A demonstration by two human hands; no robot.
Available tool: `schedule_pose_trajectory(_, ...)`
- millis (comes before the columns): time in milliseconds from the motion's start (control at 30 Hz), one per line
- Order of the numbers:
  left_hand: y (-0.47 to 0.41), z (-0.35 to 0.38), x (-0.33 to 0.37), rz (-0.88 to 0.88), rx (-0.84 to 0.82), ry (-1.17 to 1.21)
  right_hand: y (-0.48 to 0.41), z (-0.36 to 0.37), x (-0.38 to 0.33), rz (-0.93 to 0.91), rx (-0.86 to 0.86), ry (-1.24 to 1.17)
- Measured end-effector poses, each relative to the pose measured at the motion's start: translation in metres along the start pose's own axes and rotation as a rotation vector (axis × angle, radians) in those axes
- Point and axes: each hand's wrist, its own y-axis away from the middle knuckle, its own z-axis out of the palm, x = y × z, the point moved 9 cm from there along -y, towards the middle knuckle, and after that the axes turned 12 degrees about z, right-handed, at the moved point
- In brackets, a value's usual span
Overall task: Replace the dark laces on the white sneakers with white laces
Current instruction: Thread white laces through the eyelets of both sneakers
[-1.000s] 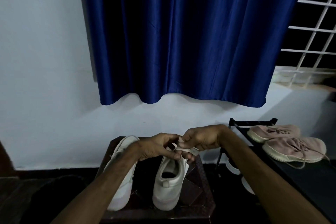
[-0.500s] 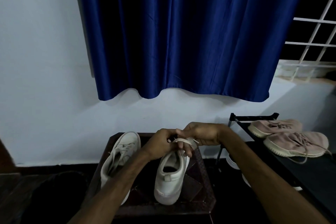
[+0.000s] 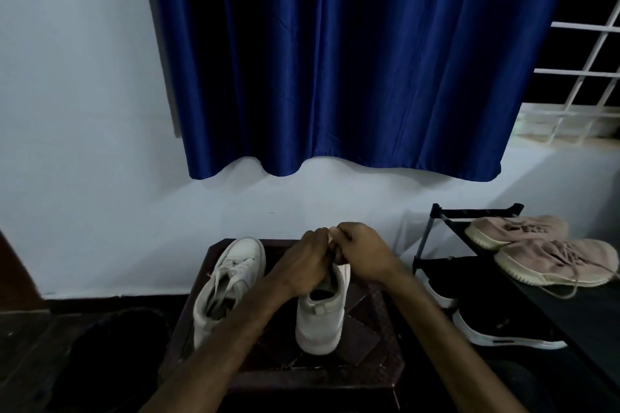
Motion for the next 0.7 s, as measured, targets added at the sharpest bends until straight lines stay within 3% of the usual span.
schedule_pose_trajectory(133,-0.01,0.003,0.009,0.029,-0.047,0.115,0.005,-0.012,-0.003,-0.026,-0.036,0.044)
schedule_pose_trajectory(300,-0.004,0.018,-0.011,-0.086,-0.194,0.295,0.014,-0.002,0.025,0.153,-0.452,-0.59)
schedule_pose_trajectory(400,0.001,0.015,-0.018,-0.134,-0.119,0.442,0.009,0.005,0.031,0.22,-0.395,-0.748)
schedule_pose_trajectory(433,0.001,0.013,-0.019,-0.137,-0.075,0.435,0.007,0.003,0.031,0.189,-0.288,-0.649)
schedule_pose_trajectory(500,0.003,0.011,-0.02,-0.134,-0.001,0.385,0.003,-0.012,0.027,0.05,0.009,-0.151)
schedule_pose_trajectory(533,0.004,0.009,-0.019,-0.128,0.029,0.357,0.004,-0.016,0.019,-0.025,0.104,0.111)
schedule_pose_trajectory(567,0.006,0.008,-0.019,-0.127,0.056,0.326,0.005,-0.016,0.016,-0.049,0.121,0.222)
schedule_pose_trajectory(700,0.012,-0.01,-0.018,-0.11,0.22,0.206,0.011,-0.022,0.019,0.005,0.016,0.04)
